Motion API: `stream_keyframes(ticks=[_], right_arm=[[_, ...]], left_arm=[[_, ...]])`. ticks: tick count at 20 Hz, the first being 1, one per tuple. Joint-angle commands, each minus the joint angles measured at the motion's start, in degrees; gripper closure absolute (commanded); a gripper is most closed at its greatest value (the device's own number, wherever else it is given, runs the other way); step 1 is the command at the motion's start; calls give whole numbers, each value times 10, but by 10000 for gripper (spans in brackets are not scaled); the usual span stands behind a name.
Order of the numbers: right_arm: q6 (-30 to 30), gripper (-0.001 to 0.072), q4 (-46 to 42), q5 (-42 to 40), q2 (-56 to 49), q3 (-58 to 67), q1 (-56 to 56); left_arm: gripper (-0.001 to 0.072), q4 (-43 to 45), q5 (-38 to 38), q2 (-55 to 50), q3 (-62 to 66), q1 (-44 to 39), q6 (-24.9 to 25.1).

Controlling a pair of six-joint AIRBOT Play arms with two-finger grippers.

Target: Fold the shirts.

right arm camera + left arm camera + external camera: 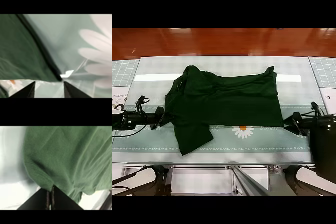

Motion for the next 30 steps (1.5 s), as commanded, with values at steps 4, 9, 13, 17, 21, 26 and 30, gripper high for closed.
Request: stream_keyframes(ticks=[4,9,13,17,21,26,30], right_arm=[[25,650,25,-59,-78,90,135],[28,686,19,36,-63,254,170],[70,686,18,57,1,502,170],[98,686,-11,56,68,722,170],[116,686,-77,68,168,819,169],[130,686,-174,110,311,819,169],[154,686,-232,156,382,812,169]], left_arm=[[690,0,0,0,1,0,1],[691,-37,-58,28,70,0,1],[691,-205,-68,123,237,0,1],[692,-212,-23,205,455,0,0],[692,-66,-5,283,622,0,-65],[692,200,-19,437,651,0,-160],[692,290,-47,520,648,-17,-200]])
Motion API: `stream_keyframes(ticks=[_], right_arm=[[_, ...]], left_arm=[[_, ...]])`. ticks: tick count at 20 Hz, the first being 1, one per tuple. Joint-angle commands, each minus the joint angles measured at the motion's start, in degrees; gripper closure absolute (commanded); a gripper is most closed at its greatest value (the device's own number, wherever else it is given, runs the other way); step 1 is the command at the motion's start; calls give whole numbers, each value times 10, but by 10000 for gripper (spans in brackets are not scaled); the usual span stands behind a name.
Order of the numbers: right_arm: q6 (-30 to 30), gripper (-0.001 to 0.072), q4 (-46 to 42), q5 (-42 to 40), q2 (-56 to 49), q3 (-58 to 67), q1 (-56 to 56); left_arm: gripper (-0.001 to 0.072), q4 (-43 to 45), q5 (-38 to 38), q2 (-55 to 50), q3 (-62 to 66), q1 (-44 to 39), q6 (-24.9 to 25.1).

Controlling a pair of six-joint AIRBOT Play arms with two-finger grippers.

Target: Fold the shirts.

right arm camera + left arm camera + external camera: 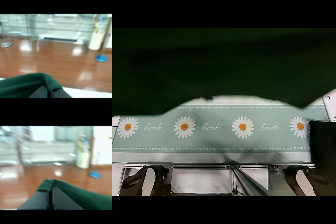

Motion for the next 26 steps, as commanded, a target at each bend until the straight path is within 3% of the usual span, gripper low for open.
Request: stream_keyframes(ticks=[1,6,9,11,13,15,18,20,22,26], right_arm=[[25,686,-71,39,64,-6,0],[35,686,-78,36,73,-113,0],[33,686,-53,-8,73,-250,0],[24,686,-24,-69,59,-343,0],[0,686,7,-127,18,-419,1],[-28,686,25,-177,-54,-467,1],[-80,686,86,-248,-208,-478,1],[-110,686,139,-307,-308,-475,1],[-118,686,161,-343,-417,-442,1],[-104,686,203,-300,-591,-307,1]], left_arm=[[691,110,-16,71,7,-20,-42],[692,146,-39,64,-19,-32,-87],[691,117,-38,26,-116,-32,-97],[691,62,-27,-17,-204,-32,-86],[692,-4,38,-78,-289,-37,-38],[692,-53,122,-174,-344,-56,5],[691,-61,180,-344,-342,-106,28],[691,-78,236,-449,-324,-141,28],[691,-151,280,-542,-290,-162,28],[691,-196,270,-678,-180,-178,28]])
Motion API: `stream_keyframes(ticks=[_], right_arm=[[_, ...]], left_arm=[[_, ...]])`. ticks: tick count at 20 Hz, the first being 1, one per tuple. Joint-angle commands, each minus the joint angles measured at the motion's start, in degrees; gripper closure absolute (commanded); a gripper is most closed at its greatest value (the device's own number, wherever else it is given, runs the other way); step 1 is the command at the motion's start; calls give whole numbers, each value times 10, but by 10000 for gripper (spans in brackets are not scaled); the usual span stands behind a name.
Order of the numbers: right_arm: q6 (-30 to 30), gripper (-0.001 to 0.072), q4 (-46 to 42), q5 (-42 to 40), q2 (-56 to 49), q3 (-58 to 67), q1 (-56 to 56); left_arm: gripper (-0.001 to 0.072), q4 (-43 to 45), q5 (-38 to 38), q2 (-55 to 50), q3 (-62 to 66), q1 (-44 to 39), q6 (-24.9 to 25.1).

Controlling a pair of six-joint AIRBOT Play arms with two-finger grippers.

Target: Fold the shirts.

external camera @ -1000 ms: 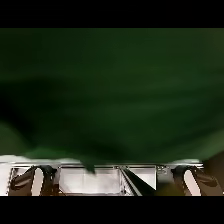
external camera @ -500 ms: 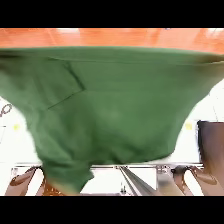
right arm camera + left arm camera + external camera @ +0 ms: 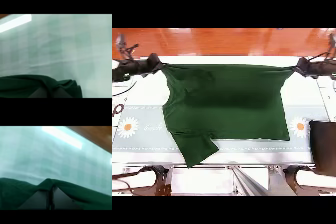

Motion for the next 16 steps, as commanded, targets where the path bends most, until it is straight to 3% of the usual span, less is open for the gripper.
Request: stream_keyframes(ticks=[1,5,9,13,16], right_arm=[[3,686,53,24,-144,100,0],[21,686,47,76,-189,158,0],[8,685,31,181,-182,158,-12],[7,685,-63,276,-162,157,-15],[10,686,-87,303,-162,140,-13]], left_arm=[[692,-47,7,-118,82,-21,5],[692,-47,-13,-137,103,-24,4],[692,-44,-147,-120,103,6,18],[692,59,-300,-105,97,32,23],[692,120,-343,-105,60,31,23]])
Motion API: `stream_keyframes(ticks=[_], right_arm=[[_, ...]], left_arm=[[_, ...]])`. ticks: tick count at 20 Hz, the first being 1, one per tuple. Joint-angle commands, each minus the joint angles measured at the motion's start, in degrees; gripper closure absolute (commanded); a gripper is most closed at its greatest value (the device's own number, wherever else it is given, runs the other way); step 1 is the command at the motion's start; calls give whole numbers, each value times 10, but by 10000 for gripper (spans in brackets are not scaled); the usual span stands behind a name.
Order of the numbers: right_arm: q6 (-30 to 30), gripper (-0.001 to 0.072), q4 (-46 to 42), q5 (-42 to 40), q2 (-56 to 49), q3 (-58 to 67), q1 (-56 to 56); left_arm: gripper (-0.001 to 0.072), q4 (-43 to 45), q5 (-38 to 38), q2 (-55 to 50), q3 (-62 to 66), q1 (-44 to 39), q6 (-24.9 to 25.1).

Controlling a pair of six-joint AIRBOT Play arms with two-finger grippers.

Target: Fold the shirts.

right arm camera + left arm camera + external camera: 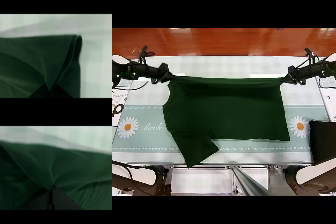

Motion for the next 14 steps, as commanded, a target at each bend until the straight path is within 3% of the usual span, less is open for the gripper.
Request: stream_keyframes(ticks=[1,7,8,9,10,11,14], right_arm=[[3,685,-40,50,3,-22,0],[10,683,-46,19,3,-75,6],[30,600,-51,16,3,-76,6],[57,395,-53,16,5,-75,5],[64,299,-51,27,9,-74,-1],[64,298,-50,41,21,-74,-10],[70,298,-107,100,79,-79,-51]], left_arm=[[691,80,-80,2,-39,6,2],[691,82,-71,1,-89,5,2],[690,76,-81,1,-89,5,2],[635,75,-95,2,-89,5,-1],[354,76,-123,2,-84,6,-7],[208,81,-157,2,-74,8,-12],[208,122,-199,50,-82,29,-33]])
